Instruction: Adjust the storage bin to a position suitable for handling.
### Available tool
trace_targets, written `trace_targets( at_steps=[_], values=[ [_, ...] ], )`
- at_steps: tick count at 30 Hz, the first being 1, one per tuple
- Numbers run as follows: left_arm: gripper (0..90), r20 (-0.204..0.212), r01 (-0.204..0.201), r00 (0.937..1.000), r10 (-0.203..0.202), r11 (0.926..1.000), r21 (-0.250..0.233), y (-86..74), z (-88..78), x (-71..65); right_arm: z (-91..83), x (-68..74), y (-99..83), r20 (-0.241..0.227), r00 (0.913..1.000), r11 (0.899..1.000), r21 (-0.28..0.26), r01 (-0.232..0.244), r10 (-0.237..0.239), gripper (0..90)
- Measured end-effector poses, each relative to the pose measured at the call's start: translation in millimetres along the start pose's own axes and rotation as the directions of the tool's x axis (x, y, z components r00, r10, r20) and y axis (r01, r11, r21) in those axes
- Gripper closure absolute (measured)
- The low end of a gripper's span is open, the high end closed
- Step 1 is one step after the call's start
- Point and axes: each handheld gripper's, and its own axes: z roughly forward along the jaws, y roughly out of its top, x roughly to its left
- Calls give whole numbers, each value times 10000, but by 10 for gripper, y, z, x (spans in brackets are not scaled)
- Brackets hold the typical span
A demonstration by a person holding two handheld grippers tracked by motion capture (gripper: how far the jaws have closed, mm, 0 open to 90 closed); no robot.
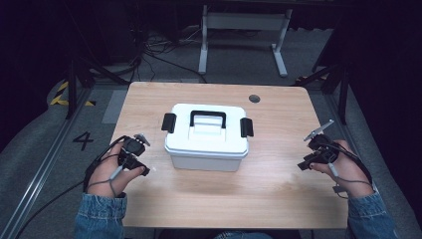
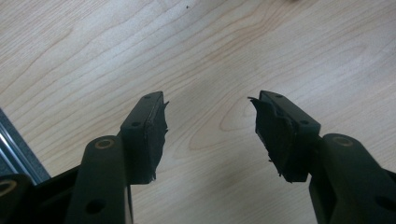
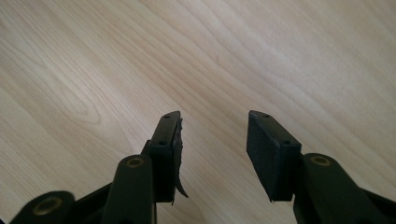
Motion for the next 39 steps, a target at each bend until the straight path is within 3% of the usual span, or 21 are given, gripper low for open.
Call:
trace_targets(
  at_steps=[5,8,10,16,22,29,32,39],
  values=[
    [510,353,242,9991,-243,9997,10,18,-52,29,-16,15,-7,97,9999,9998,-165,126,-124,562],
    [436,334,428,9985,-443,9981,445,51,-40,38,6,12,-28,34,10000,9999,-106,38,-37,561],
    [446,132,199,9997,-205,9987,463,77,-26,37,7,11,-40,85,10000,10000,-83,-7,7,562],
    [434,230,-42,9997,33,9992,410,115,-21,17,-26,33,-45,91,10000,9990,-451,2,2,597],
    [437,317,-166,9994,156,9993,332,110,-45,5,5,106,14,-74,9992,9969,-685,396,-402,621],
    [434,564,-299,9980,283,9992,278,93,-49,-24,-52,211,157,-296,9977,9931,-1021,582,-615,619],
    [419,517,-136,9986,127,9998,176,81,-66,-16,-94,249,251,-377,9971,9915,-1149,609,-656,611],
    [403,505,48,9987,-43,10000,-86,47,-113,21,-273,368,523,-444,9894,9841,-1187,1320,-1381,610]
  ],
)
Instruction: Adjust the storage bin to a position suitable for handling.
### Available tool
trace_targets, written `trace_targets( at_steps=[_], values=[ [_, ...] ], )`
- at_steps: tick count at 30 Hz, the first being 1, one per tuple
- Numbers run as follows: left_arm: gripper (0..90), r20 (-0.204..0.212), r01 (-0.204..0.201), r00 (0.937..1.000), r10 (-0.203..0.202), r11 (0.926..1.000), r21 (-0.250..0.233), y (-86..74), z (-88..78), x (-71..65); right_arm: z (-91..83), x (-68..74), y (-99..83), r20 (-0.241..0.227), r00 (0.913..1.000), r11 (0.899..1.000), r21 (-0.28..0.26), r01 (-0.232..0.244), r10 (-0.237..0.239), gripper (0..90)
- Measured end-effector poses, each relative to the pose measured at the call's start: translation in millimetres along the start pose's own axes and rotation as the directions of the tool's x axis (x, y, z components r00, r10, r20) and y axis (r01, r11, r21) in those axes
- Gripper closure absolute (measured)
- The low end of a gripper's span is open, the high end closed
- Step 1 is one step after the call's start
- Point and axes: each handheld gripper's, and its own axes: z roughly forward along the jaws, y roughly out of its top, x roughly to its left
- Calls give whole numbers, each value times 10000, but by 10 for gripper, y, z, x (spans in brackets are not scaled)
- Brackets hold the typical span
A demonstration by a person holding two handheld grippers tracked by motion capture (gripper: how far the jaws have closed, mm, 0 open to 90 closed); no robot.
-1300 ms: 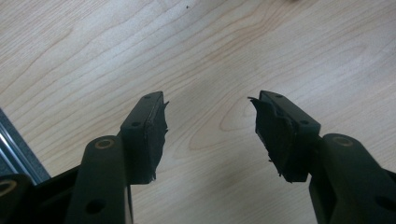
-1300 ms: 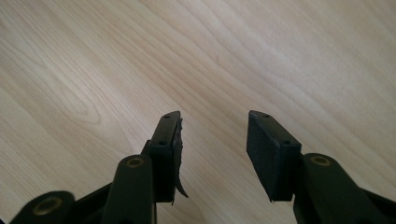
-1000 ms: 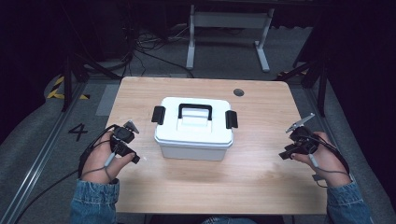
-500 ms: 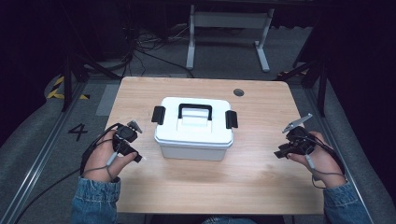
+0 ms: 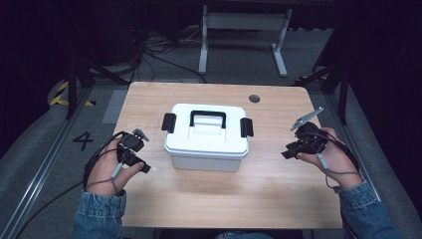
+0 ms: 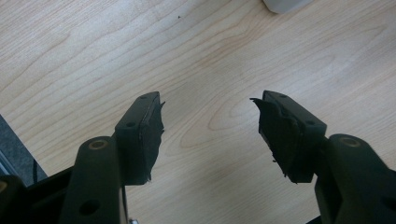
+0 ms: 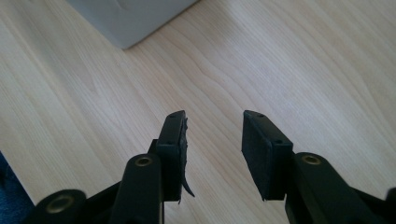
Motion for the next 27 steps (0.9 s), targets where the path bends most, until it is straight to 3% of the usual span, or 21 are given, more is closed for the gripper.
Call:
trace_targets(
  at_steps=[11,27],
  values=[
    [392,192,104,9998,-103,9999,-47,-7,-15,6,-122,98,323,-114,9973,9973,88,732,-731,610],
    [387,337,54,9994,-54,10000,6,37,-2,12,-243,193,689,-342,9921,9923,-302,1201,-1211,611]
  ],
)
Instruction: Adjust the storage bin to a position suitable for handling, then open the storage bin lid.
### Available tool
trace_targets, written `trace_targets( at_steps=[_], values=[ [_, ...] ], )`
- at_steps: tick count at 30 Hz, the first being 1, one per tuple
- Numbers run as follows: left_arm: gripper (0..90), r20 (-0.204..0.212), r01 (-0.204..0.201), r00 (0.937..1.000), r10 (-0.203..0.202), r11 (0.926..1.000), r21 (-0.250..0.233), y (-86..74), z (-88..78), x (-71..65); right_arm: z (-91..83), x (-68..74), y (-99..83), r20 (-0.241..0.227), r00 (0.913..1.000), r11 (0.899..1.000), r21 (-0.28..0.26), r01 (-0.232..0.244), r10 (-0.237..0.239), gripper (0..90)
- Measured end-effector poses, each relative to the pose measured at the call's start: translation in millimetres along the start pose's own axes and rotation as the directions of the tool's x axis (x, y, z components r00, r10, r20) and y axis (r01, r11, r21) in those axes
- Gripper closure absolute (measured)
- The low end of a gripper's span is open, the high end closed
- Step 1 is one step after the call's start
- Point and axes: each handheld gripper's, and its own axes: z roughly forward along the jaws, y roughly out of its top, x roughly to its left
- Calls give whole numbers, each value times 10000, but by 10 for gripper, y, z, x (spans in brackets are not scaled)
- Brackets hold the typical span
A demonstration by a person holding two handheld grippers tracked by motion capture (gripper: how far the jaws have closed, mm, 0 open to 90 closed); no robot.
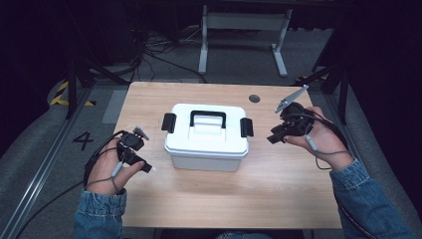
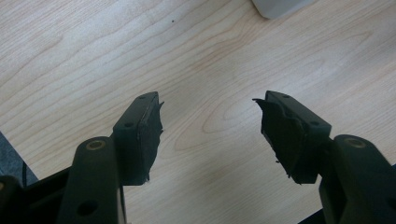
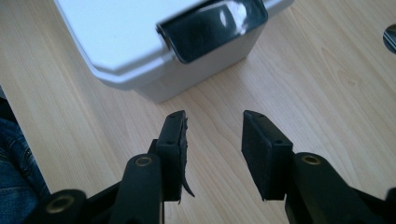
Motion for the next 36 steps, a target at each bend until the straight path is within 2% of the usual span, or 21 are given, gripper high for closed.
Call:
trace_targets(
  at_steps=[9,19,25,36],
  values=[
    [387,-26,-76,10000,76,9999,67,28,14,8,-39,64,299,-263,9986,9980,-445,450,-462,610],
    [387,-24,33,10000,-33,10000,0,-37,3,15,20,55,610,-487,9970,9946,-879,560,-604,596],
    [385,-47,40,10000,-40,9999,107,-54,21,3,109,74,801,-432,9957,9922,-978,777,-822,570],
    [378,-139,-10,9999,12,9999,109,-69,39,-5,324,122,1093,-598,9907,9878,-1041,1156,-1223,531]
  ],
)
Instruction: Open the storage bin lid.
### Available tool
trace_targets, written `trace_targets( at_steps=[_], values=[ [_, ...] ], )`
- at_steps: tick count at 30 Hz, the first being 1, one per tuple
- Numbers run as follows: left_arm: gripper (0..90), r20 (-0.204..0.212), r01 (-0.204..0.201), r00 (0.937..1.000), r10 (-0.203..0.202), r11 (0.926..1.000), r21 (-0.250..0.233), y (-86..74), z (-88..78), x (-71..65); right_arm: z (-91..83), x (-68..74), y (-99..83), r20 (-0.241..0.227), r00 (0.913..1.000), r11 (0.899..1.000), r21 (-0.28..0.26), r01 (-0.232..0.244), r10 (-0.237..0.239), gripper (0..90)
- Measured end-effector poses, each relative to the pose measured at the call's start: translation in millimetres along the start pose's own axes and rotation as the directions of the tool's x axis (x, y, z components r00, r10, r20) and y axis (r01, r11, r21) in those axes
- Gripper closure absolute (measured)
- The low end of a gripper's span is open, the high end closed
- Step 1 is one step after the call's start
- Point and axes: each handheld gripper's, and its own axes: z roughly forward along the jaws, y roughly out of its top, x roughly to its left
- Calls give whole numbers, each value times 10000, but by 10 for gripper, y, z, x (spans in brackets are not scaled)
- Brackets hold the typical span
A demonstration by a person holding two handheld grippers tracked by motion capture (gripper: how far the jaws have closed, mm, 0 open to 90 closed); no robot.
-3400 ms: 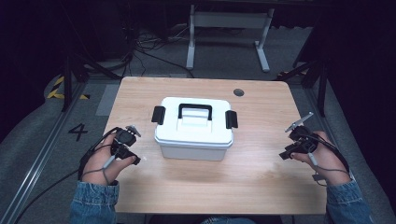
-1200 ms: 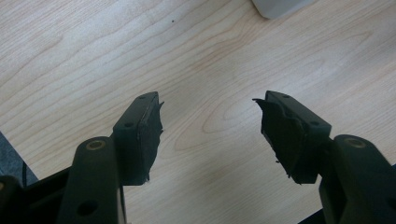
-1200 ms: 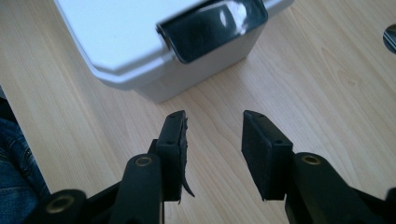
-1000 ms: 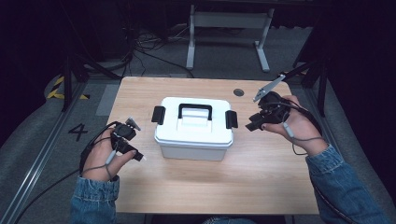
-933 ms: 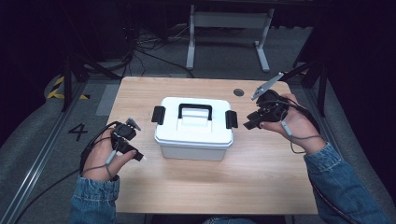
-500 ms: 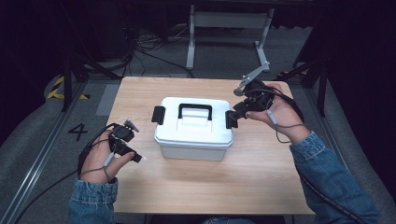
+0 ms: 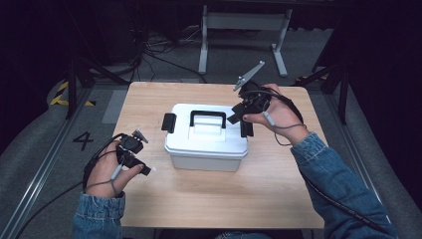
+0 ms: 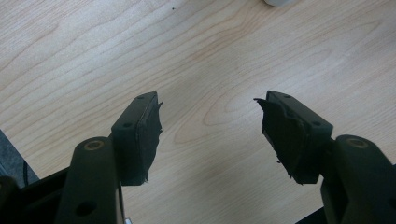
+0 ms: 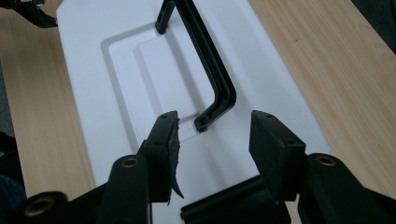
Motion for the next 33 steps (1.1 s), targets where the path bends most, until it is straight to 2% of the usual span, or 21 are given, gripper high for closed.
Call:
trace_targets(
  at_steps=[7,14,22,26,33],
  values=[
    [377,75,9,10000,-9,10000,-5,3,10,7,144,-32,134,-149,9998,9999,-10,119,-119,516],
    [376,93,30,10000,-30,10000,62,-3,20,17,297,-57,245,-141,9993,9991,221,352,-349,507],
    [376,121,-45,9999,43,9999,95,-1,26,29,478,-64,375,-556,9978,9985,371,393,-372,496],
    [376,127,74,9999,-75,9999,81,-9,26,32,558,-38,436,-675,9966,9977,458,509,-477,519],
    [376,138,44,9999,-45,10000,58,-16,20,45,604,48,504,-735,9944,9953,551,798,-757,619]
  ],
)
